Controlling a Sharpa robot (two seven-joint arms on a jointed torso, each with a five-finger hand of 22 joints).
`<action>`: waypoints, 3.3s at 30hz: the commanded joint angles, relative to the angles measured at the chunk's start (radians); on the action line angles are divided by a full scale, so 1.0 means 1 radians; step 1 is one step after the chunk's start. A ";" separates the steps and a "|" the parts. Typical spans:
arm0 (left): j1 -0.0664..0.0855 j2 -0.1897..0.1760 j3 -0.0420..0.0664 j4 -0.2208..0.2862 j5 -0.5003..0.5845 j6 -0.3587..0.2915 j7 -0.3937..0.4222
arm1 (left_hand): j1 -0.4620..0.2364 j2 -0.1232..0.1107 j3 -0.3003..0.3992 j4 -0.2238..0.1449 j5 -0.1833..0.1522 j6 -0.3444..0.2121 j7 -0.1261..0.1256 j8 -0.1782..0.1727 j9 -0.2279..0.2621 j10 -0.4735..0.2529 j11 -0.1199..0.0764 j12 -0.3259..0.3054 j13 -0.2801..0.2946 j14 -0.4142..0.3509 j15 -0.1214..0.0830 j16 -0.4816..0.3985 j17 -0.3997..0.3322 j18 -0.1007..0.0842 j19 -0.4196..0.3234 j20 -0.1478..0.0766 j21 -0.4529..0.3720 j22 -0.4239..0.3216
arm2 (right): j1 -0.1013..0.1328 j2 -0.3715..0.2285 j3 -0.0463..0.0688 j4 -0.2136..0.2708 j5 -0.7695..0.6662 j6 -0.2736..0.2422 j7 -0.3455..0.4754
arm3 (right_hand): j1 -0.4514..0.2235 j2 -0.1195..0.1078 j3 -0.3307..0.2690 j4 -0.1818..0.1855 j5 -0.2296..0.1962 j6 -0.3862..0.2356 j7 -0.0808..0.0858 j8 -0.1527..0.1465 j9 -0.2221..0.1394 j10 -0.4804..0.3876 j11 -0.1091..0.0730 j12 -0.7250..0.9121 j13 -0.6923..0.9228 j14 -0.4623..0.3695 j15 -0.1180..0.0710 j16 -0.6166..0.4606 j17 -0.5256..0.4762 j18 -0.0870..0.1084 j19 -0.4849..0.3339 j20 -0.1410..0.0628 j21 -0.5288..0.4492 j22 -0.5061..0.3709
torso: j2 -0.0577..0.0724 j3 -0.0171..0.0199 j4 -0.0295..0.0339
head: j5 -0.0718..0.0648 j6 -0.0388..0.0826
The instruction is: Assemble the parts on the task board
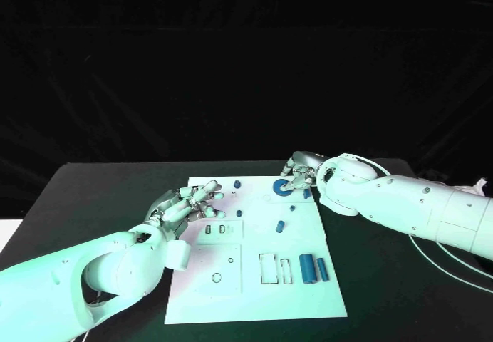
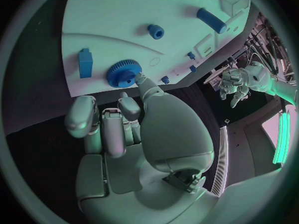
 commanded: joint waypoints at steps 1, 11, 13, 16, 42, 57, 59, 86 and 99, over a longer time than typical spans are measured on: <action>0.001 0.002 0.001 0.000 0.001 0.020 0.002 | 0.005 0.007 0.003 -0.005 0.006 -0.008 -0.003 0.004 0.000 -0.007 -0.003 0.007 0.001 -0.005 0.000 0.004 0.001 0.001 -0.009 -0.001 0.005 0.001 | -0.001 0.006 0.000 -0.014 -0.034 0.015 -0.016 | 0.005 0.013 -0.001 0.000 0.007 0.003 -0.004 0.008 0.001 0.010 -0.001 0.011 0.009 0.063 0.009 0.007 0.007 -0.007 0.004 0.003 0.008 0.007 | 0.000 -0.0001 -0.0023 | 0.007 -0.002; 0.001 0.007 0.001 -0.005 0.001 0.021 -0.002 | 0.005 0.007 0.003 -0.005 0.006 -0.008 -0.003 0.004 0.000 -0.007 -0.003 0.007 0.001 -0.005 0.000 0.004 0.001 0.001 -0.009 -0.001 0.005 0.001 | -0.006 0.023 -0.001 -0.030 -0.040 0.043 -0.013 | 0.012 0.022 0.002 0.001 0.009 0.015 -0.005 0.017 0.003 0.025 -0.002 0.037 0.039 0.065 0.009 0.017 0.022 -0.009 0.011 0.003 0.017 0.022 | -0.001 -0.0001 -0.0011 | 0.008 -0.006; 0.001 0.007 0.001 -0.006 0.001 0.021 -0.002 | 0.005 0.007 0.003 -0.005 0.006 -0.008 -0.003 0.004 0.000 -0.007 -0.003 0.007 0.001 -0.005 0.000 0.004 0.001 0.001 -0.009 -0.001 0.005 0.001 | -0.007 0.023 -0.001 -0.030 -0.040 0.053 -0.007 | 0.012 0.022 0.002 0.002 0.009 0.020 -0.005 0.020 0.004 0.027 -0.002 0.041 0.044 0.066 0.008 0.018 0.025 -0.010 0.011 0.003 0.019 0.024 | -0.001 -0.0001 -0.0011 | 0.008 -0.006; 0.001 0.006 0.001 -0.006 0.001 0.021 -0.003 | 0.005 0.007 0.003 -0.005 0.006 -0.008 -0.003 0.004 0.000 -0.007 -0.003 0.007 0.001 -0.005 0.000 0.004 0.001 0.001 -0.009 -0.001 0.005 0.001 | -0.008 0.023 -0.001 -0.029 -0.040 0.065 -0.001 | 0.011 0.022 0.000 0.003 0.008 0.026 -0.006 0.025 0.005 0.032 -0.003 0.050 0.055 0.066 0.008 0.021 0.028 -0.010 0.012 0.003 0.020 0.026 | -0.001 -0.0004 -0.0020 | 0.008 -0.008; 0.001 0.005 0.001 -0.008 -0.010 0.047 -0.034 | 0.005 0.007 0.005 -0.008 0.005 -0.016 0.001 0.003 -0.001 -0.018 0.000 0.005 0.000 -0.014 0.003 0.004 0.000 0.001 -0.018 0.001 0.009 0.008 | -0.010 0.031 -0.002 -0.043 -0.033 0.088 -0.001 | -0.002 0.014 -0.020 0.022 0.027 0.008 -0.004 0.026 0.000 0.009 0.000 0.030 0.045 0.071 0.011 0.042 0.067 -0.013 0.013 0.005 0.030 0.042 | 0.000 0.0000 -0.0010 | 0.006 -0.013; 0.001 0.004 0.001 -0.010 -0.011 0.055 -0.047 | 0.001 0.007 0.004 -0.007 0.005 -0.020 0.002 0.003 -0.001 -0.023 0.002 0.004 0.000 -0.017 0.005 0.003 -0.001 0.000 -0.023 0.002 0.010 0.011 | -0.011 0.039 -0.003 -0.048 -0.056 0.072 -0.008 | 0.025 0.041 0.002 0.018 0.030 0.031 -0.009 0.046 0.005 0.024 -0.004 0.052 0.073 0.071 0.008 0.048 0.076 -0.014 0.016 0.004 0.038 0.054 | 0.000 0.0001 -0.0011 | 0.007 -0.015; 0.001 0.003 0.001 -0.010 -0.011 0.055 -0.047 | 0.001 0.007 0.004 -0.007 0.005 -0.020 0.002 0.003 -0.001 -0.023 0.002 0.004 0.000 -0.017 0.005 0.003 -0.001 0.000 -0.023 0.002 0.010 0.011 | -0.012 0.040 -0.003 -0.047 -0.072 0.068 -0.011 | 0.045 0.052 0.022 0.009 0.008 0.050 -0.012 0.057 0.008 0.029 -0.009 0.057 0.081 0.072 0.005 0.050 0.079 -0.014 0.017 0.002 0.041 0.058 | 0.000 0.0004 -0.0009 | 0.008 -0.017; 0.000 0.001 0.000 -0.018 -0.011 0.053 -0.045 | 0.007 0.005 0.007 -0.013 0.006 -0.022 0.001 0.004 -0.001 -0.026 0.002 0.005 -0.001 -0.021 0.005 0.003 -0.003 0.000 -0.028 0.003 0.011 0.015 | -0.025 0.076 -0.003 0.074 -0.042 -0.230 0.083 | 0.031 0.073 0.184 -0.025 -0.048 0.136 -0.049 0.100 0.042 0.049 -0.039 0.063 0.106 0.075 -0.022 0.061 0.101 -0.019 0.028 -0.025 0.057 0.084 | 0.000 -0.0016 -0.0016 | 0.010 -0.015; 0.001 0.006 0.000 -0.023 -0.011 0.056 -0.045 | 0.007 0.005 0.007 -0.013 0.006 -0.022 0.001 0.004 -0.001 -0.026 0.002 0.005 -0.001 -0.021 0.005 0.003 -0.003 0.000 -0.028 0.003 0.011 0.015 | -0.033 0.183 -0.004 0.021 -0.070 -0.165 0.062 | 0.010 0.056 0.192 -0.022 -0.049 0.126 -0.043 0.091 0.042 0.039 -0.034 0.044 0.093 0.075 -0.018 0.062 0.104 -0.020 0.028 -0.022 0.057 0.084 | 0.000 -0.0020 -0.0002 | 0.008 -0.014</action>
